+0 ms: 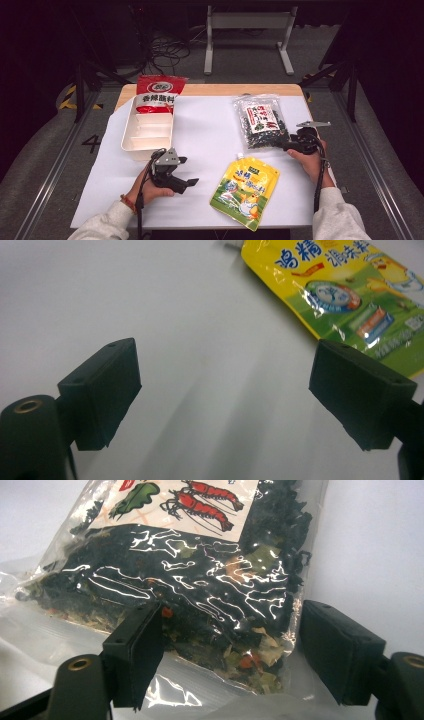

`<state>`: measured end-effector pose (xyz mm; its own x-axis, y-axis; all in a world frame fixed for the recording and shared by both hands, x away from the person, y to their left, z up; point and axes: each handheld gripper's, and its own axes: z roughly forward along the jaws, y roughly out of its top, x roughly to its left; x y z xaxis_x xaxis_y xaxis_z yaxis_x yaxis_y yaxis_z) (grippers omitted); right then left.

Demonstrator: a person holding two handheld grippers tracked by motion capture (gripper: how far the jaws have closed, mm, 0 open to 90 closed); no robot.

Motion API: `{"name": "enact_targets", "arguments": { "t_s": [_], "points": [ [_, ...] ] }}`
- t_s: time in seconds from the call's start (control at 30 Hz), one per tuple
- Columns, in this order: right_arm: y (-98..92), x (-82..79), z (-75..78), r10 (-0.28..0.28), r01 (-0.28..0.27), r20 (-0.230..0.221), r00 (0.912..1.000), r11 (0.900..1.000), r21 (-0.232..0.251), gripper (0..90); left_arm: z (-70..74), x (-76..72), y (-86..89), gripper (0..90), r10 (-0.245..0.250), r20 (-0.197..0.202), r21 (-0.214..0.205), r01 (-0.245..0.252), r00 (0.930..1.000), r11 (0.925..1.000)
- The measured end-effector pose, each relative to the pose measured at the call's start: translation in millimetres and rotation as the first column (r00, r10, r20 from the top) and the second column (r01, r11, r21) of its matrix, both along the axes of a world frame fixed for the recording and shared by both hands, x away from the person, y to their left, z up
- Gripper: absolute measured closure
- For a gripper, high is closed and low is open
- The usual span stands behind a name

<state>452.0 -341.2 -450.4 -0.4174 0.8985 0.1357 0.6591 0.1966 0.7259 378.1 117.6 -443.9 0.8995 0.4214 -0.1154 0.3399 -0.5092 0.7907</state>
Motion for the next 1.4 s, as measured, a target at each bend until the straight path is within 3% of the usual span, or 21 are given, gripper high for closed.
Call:
{"name": "enact_targets", "arguments": {
  "t_s": [0.17, 0.2, 0.23, 0.33, 0.43, 0.5, 0.53, 0.57, 0.63, 0.67, 0.77, 0.9, 0.97, 1.0, 1.03, 1.13, 1.2, 1.27, 1.33, 1.37, 1.4],
  "points": [
    [12.8, 2.5, -1.1, 0.044, -0.043, 0.019, 0.9989, 0.9984, -0.036, 27.1, 3.6, 31.6, -29.2, 11.7, 0.008, -0.042, -0.059, -0.01, 0.9991, 0.9982],
    [12.8, 2.5, -1.1, 0.044, -0.043, 0.019, 0.9989, 0.9984, -0.036, 27.1, 3.6, 31.6, -29.2, 11.8, 0.008, -0.042, -0.059, -0.01, 0.9991, 0.9982],
    [17.3, 5.8, -1.6, 0.068, -0.067, 0.02, 0.9975, 0.9972, -0.032, 27.1, 2.3, 46.5, -41.0, 11.8, 0.016, -0.061, -0.071, -0.02, 0.998, 0.9972],
    [22.8, 9.1, -1.7, 0.091, -0.09, 0.021, 0.9957, 0.9953, -0.037, 27.1, -1.1, 64.1, -55.3, 11.8, 0.032, -0.069, -0.069, -0.037, 0.9971, 0.9969],
    [25.2, 10.5, -2.1, 0.105, -0.104, 0.027, 0.9942, 0.9939, -0.038, 27.1, -6.3, 77.2, -65.6, 10.9, 0.055, -0.1, -0.054, -0.061, 0.9934, 0.9967],
    [29.4, 12.2, -2.3, 0.116, -0.115, 0.026, 0.9928, 0.9925, -0.04, 26.8, -17.8, 87.5, -79.0, 12.5, 0.077, -0.073, -0.006, -0.078, 0.9943, 0.9969],
    [31.5, 12.7, -2.2, 0.123, -0.122, 0.026, 0.9921, 0.9916, -0.044, 26.6, -20.5, 93.6, -83.0, 11.8, 0.082, -0.134, 0.022, -0.08, 0.9875, 0.9965],
    [31.5, 12.7, -2.2, 0.123, -0.122, 0.026, 0.9921, 0.9916, -0.044, 26.6, -20.5, 93.6, -83.0, 10.0, 0.082, -0.134, 0.022, -0.08, 0.9875, 0.9965],
    [38.9, 13.5, -3.3, 0.155, -0.153, 0.035, 0.9874, 0.9869, -0.052, 26.4, -16.4, 99.7, -81.9, 14.0, 0.129, -0.126, -0.066, -0.138, 0.9836, 0.9883],
    [39.9, 13.9, -3.4, 0.16, -0.158, 0.038, 0.9863, 0.9858, -0.056, 26.4, -14.9, 108.1, -82.1, 11.4, 0.137, -0.153, -0.078, -0.15, 0.9786, 0.9855],
    [44.5, 14.3, -3.1, 0.171, -0.169, 0.032, 0.9848, 0.9841, -0.055, 26.5, -14.8, 114.9, -83.3, 11.1, 0.152, -0.162, -0.078, -0.166, 0.9751, 0.9831],
    [51.5, 15.2, -3.4, 0.195, -0.193, 0.034, 0.9801, 0.9794, -0.058, 26.5, -16.5, 132.4, -86.8, 10.9, 0.209, -0.216, -0.083, -0.232, 0.9536, 0.9692],
    [56.5, 15.8, -3.6, 0.207, -0.205, 0.03, 0.978, 0.9774, -0.053, 26.6, -17.2, 138.0, -87.1, 11.4, 0.238, -0.237, -0.096, -0.266, 0.942, 0.959],
    [58.9, 16.1, -3.5, 0.209, -0.207, 0.028, 0.9776, 0.9771, -0.05, 26.6, -18.9, 140.5, -86.7, 11.8, 0.243, -0.265, -0.128, -0.284, 0.9331, 0.9503],
    [62.6, 16.3, -3.8, 0.215, -0.213, 0.028, 0.9763, 0.976, -0.044, 26.6, -20.0, 142.5, -85.8, 11.1, 0.258, -0.277, -0.122, -0.3, 0.9256, 0.9462],
    [73.6, 15.8, -4.7, 0.239, -0.238, 0.031, 0.9705, 0.9704, -0.042, 26.5, -21.8, 150.0, -81.7, 12.0, 0.283, -0.368, -0.167, -0.363, 0.8858, 0.9169],
    [83.3, 15.6, -5.1, 0.261, -0.259, 0.036, 0.9646, 0.9644, -0.052, 26.6, -22.4, 152.9, -79.5, 10.9, 0.284, -0.413, -0.193, -0.388, 0.8656, 0.9013],
    [87.8, 15.0, -5.2, 0.264, -0.262, 0.037, 0.9638, 0.9635, -0.055, 26.6, -22.7, 152.8, -79.6, 10.7, 0.279, -0.417, -0.199, -0.386, 0.8651, 0.9009],
    [92.6, 13.9, -5.5, 0.274, -0.272, 0.04, 0.9608, 0.9606, -0.058, 27.9, -21.3, 153.2, -79.4, 14.6, 0.252, -0.396, -0.179, -0.344, 0.883, 0.9219],
    [93.2, 13.7, -5.6, 0.277, -0.274, 0.042, 0.9599, 0.9597, -0.061, 27.9, -21.1, 152.5, -80.3, 17.9, 0.233, -0.401, -0.187, -0.328, 0.8859, 0.926],
    [93.8, 13.7, -5.6, 0.283, -0.28, 0.044, 0.9581, 0.9577, -0.067, 27.9, -20.8, 152.0, -81.7, 19.0, 0.215, -0.39, -0.184, -0.304, 0.8956, 0.9348]
  ]
}}
